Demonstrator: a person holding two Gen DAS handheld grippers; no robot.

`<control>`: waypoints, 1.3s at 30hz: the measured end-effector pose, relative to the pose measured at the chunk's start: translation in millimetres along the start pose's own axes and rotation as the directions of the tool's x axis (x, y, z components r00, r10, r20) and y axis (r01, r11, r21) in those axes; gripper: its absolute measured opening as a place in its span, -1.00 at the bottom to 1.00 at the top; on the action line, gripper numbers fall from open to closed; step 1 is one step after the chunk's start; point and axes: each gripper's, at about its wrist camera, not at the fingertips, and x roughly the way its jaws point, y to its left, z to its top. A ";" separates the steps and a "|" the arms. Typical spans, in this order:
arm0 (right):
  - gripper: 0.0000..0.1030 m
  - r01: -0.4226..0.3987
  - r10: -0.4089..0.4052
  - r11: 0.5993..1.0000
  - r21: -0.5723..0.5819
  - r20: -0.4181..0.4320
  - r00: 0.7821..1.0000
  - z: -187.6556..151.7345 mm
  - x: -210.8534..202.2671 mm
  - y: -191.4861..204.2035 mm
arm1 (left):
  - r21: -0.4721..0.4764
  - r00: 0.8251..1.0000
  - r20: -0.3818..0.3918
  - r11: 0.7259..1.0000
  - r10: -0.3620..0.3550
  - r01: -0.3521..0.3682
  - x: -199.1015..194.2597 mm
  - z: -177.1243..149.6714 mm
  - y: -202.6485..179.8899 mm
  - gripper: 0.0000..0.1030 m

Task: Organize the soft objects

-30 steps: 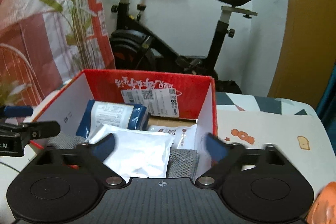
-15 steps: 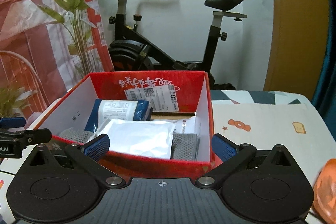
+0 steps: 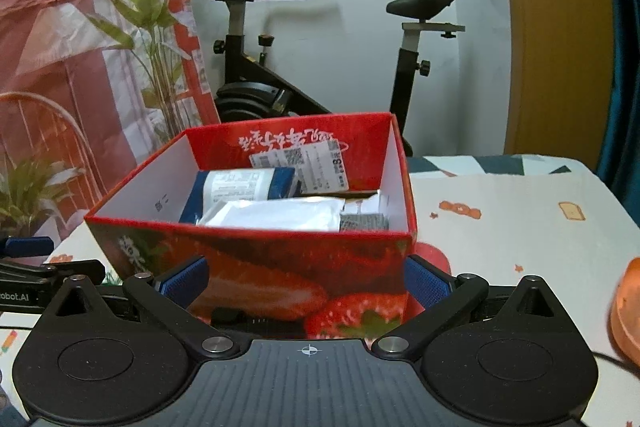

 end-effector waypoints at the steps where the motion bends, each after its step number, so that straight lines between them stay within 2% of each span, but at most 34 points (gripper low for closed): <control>1: 0.99 0.002 -0.002 1.000 0.002 -0.003 1.000 -2.8 -0.3 0.2 | -0.001 1.000 0.002 1.000 0.002 -0.002 -1.0 -2.3 0.0 0.99; 6: 0.99 0.011 -0.010 1.000 0.024 -0.022 1.000 -19.4 -0.9 -1.0 | -0.036 1.000 0.018 0.999 0.002 -0.001 -6.5 -13.6 6.1 0.99; 11: 0.94 0.014 -0.013 0.999 0.029 -0.049 0.999 -38.2 2.0 -1.2 | -0.063 1.000 -0.003 0.998 0.013 -0.013 -4.6 -23.3 11.1 0.99; 15: 0.88 0.006 -0.002 0.999 0.048 -0.084 0.996 -51.1 7.1 -2.2 | -0.065 0.999 -0.023 0.997 0.038 -0.039 -0.8 -31.0 11.7 0.99; 20: 0.75 -0.014 0.018 0.999 0.037 -0.109 0.994 -63.3 12.3 -1.6 | -0.077 0.999 -0.038 0.996 0.031 -0.034 -1.1 -42.9 9.8 0.96; 22: 0.64 -0.028 0.032 0.999 0.038 -0.118 0.992 -65.9 14.5 -0.8 | -0.081 0.999 -0.045 0.997 0.016 -0.019 -1.2 -48.5 7.3 0.88; 25: 0.51 -0.056 0.062 0.997 0.046 -0.137 0.989 -70.9 18.4 -0.1 | -0.108 0.998 -0.054 0.994 -0.026 0.020 -0.2 -55.6 7.3 0.64; 29: 0.50 -0.075 0.079 0.997 0.034 -0.154 0.985 -76.6 23.3 4.8 | -0.133 0.997 -0.069 0.991 -0.044 0.035 5.3 -61.9 7.1 0.55; 39: 0.48 -0.094 0.103 0.994 0.055 -0.194 0.975 -85.0 38.8 3.0 | -0.121 0.988 -0.136 0.991 -0.070 0.053 27.9 -79.0 0.0 0.34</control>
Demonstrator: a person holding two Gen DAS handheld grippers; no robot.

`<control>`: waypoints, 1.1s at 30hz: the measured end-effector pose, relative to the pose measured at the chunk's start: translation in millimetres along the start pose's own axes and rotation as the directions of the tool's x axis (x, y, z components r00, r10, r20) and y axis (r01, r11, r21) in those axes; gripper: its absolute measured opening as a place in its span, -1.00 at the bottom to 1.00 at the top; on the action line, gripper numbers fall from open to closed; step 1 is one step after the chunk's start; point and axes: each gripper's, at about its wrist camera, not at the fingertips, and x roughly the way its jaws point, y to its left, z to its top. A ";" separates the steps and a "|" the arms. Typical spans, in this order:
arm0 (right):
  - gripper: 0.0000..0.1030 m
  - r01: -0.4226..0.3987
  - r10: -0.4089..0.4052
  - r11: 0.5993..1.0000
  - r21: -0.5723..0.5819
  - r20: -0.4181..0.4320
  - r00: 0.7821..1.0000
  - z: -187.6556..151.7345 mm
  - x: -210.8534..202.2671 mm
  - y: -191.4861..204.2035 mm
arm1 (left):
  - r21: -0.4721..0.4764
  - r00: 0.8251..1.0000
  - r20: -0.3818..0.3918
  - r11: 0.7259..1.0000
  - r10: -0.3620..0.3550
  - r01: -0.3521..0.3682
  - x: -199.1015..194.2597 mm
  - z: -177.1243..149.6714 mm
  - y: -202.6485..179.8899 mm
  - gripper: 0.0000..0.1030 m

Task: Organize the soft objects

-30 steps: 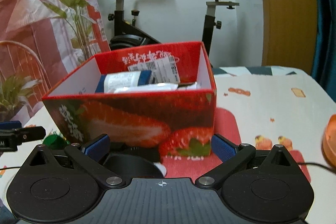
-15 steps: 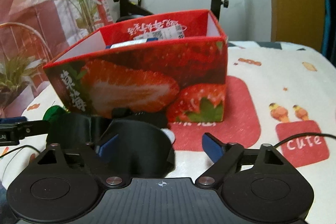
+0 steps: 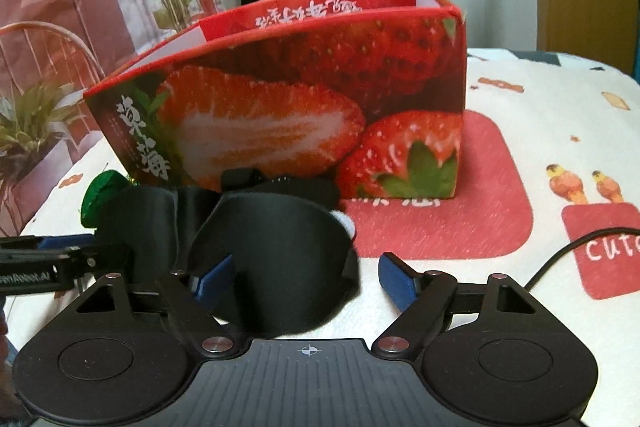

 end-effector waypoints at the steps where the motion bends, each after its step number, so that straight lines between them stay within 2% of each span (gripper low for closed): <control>1: 0.48 -0.005 0.005 1.000 0.002 -0.006 1.000 -1.1 1.5 -0.2 | 0.000 1.000 -0.005 1.000 -0.006 0.006 1.2 -2.0 -0.5 0.33; 9: 0.48 0.001 -0.002 1.000 0.031 0.004 1.000 0.8 5.8 -6.1 | -0.006 0.999 -0.016 1.000 -0.031 0.031 4.7 -10.4 1.1 0.33; 15: 0.51 -0.018 0.018 0.999 0.042 0.006 1.000 1.3 7.7 -7.1 | 0.012 1.000 -0.009 1.000 -0.020 0.020 4.6 -12.1 -1.4 0.33; 20: 0.27 -0.056 0.056 0.998 0.017 0.004 0.998 0.1 2.7 0.2 | 0.016 1.000 -0.005 1.000 -0.019 0.019 4.6 -13.7 -3.3 0.33; 26: -0.05 -0.075 0.075 0.997 -0.006 0.055 0.996 2.8 -12.8 4.9 | 0.018 1.000 -0.001 1.000 -0.017 0.017 4.8 -14.5 -4.4 0.33; 31: -0.47 -0.115 0.117 0.993 -0.039 0.063 0.991 5.2 -19.4 11.3 | 0.013 1.000 0.001 1.000 -0.021 0.021 4.7 -14.7 -3.3 0.33; 33: -0.51 -0.104 0.108 0.993 -0.065 0.066 0.992 4.5 -20.4 15.4 | 0.010 1.000 0.002 1.000 -0.024 0.024 4.2 -14.9 -2.1 0.33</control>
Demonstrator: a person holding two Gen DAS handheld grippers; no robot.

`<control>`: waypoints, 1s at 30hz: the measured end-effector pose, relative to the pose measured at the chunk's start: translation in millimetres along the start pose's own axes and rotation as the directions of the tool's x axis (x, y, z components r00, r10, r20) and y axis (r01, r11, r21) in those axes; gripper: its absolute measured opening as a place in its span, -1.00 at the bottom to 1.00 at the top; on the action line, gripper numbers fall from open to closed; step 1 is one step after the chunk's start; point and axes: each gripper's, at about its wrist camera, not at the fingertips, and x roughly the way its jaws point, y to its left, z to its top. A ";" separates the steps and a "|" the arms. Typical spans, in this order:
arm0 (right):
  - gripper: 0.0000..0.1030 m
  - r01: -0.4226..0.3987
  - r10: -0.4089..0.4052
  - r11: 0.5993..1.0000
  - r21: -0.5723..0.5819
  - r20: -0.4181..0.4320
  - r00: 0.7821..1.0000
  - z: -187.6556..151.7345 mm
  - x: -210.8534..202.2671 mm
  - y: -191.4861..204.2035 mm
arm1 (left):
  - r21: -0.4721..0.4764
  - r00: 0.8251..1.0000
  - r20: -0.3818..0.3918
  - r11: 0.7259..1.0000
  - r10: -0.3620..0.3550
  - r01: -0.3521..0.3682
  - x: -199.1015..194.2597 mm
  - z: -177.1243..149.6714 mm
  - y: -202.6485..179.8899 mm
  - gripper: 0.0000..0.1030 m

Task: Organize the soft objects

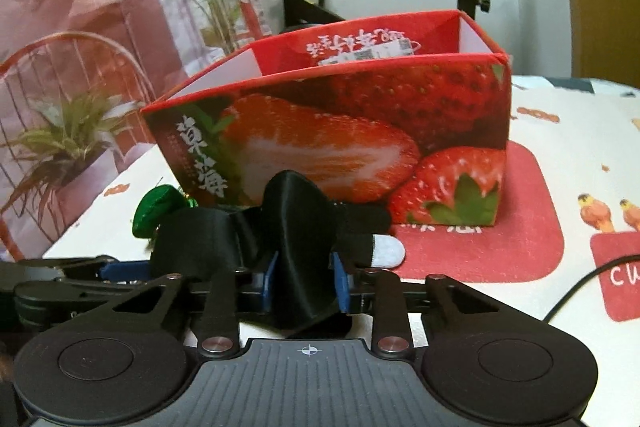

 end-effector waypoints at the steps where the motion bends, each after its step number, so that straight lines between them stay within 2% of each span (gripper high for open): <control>1: -0.51 0.006 -0.006 1.000 -0.008 0.000 1.000 0.0 0.6 2.5 | -0.002 1.000 0.000 1.000 -0.002 0.002 -0.2 0.3 0.8 0.33; 13: -0.50 0.022 -0.021 0.999 0.026 -0.029 0.999 -3.0 2.1 -7.6 | -0.045 0.999 -0.011 0.999 -0.031 0.030 -0.4 3.9 9.8 0.36; 18: -0.50 0.037 -0.035 0.999 0.031 -0.060 0.998 -6.5 6.0 -11.1 | -0.155 0.997 -0.016 0.986 -0.070 0.066 0.0 11.7 26.0 0.35; 21: -0.50 0.042 -0.040 0.999 0.032 -0.071 0.997 -8.1 6.7 -12.6 | -0.180 0.997 -0.015 0.981 -0.075 0.071 2.3 15.3 30.0 0.32; 26: -0.51 0.047 -0.045 0.998 0.032 -0.081 0.996 -8.3 6.8 -13.4 | -0.151 0.993 -0.019 0.983 -0.114 0.110 2.7 14.9 19.2 -0.09; 28: -0.51 0.043 -0.041 0.998 0.035 -0.079 0.996 -7.1 4.9 -13.8 | -0.139 0.993 -0.004 0.984 -0.117 0.115 -1.6 14.3 16.5 -0.40; 30: -0.52 0.036 -0.034 0.999 0.032 -0.068 0.997 -4.8 1.3 -12.8 | -0.140 0.991 0.016 0.981 -0.130 0.131 -6.7 14.4 17.0 -0.56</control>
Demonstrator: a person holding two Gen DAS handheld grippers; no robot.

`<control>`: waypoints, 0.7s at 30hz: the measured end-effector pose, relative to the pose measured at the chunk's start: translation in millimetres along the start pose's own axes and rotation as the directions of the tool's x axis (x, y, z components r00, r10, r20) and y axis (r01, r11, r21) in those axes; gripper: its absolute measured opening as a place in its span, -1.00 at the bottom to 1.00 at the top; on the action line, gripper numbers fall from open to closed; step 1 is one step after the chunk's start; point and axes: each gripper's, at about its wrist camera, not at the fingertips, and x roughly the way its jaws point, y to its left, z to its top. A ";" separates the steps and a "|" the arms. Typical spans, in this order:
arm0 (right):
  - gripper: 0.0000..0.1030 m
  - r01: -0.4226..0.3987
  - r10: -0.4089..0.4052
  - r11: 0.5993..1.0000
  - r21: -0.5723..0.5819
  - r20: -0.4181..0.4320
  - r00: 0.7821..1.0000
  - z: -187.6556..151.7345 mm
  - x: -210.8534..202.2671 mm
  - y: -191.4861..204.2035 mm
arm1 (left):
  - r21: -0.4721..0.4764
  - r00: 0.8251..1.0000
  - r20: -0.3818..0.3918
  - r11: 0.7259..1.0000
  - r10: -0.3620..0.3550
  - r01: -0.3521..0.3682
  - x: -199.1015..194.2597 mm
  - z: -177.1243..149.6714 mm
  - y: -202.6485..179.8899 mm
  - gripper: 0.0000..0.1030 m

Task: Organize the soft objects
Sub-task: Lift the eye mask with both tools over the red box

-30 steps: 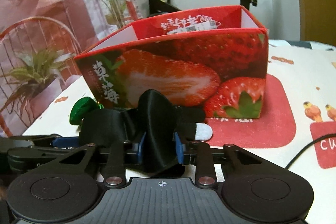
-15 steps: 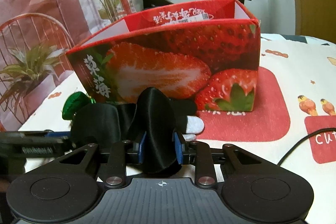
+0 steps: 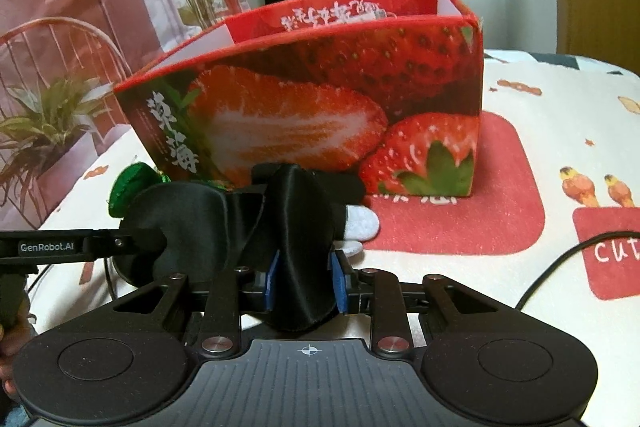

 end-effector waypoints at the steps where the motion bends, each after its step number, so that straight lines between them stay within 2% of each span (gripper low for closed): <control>1: -0.53 -0.005 0.005 1.000 -0.002 0.007 1.000 1.7 -2.0 0.9 | 0.001 1.000 0.012 1.000 -0.006 0.006 -3.8 0.4 -0.5 -0.64; 7: -0.55 -0.037 0.042 0.998 -0.054 0.083 0.996 18.1 -24.7 12.1 | 0.058 0.995 0.095 0.998 -0.040 0.034 -32.4 11.7 -16.7 -0.72; 11: -0.55 -0.053 0.064 0.995 -0.081 0.147 0.987 35.4 -43.7 18.1 | 0.094 0.984 0.164 0.994 -0.067 0.052 -55.1 27.3 -26.4 -0.74; 15: -0.55 -0.058 0.085 0.990 -0.129 0.218 0.972 61.7 -62.7 24.8 | 0.148 0.966 0.242 0.988 -0.089 0.054 -75.0 50.9 -40.3 -0.74; 21: -0.56 -0.037 0.098 0.978 -0.207 0.292 0.952 115.7 -71.7 32.7 | 0.210 0.937 0.330 0.977 -0.111 0.042 -79.3 91.8 -60.1 -0.74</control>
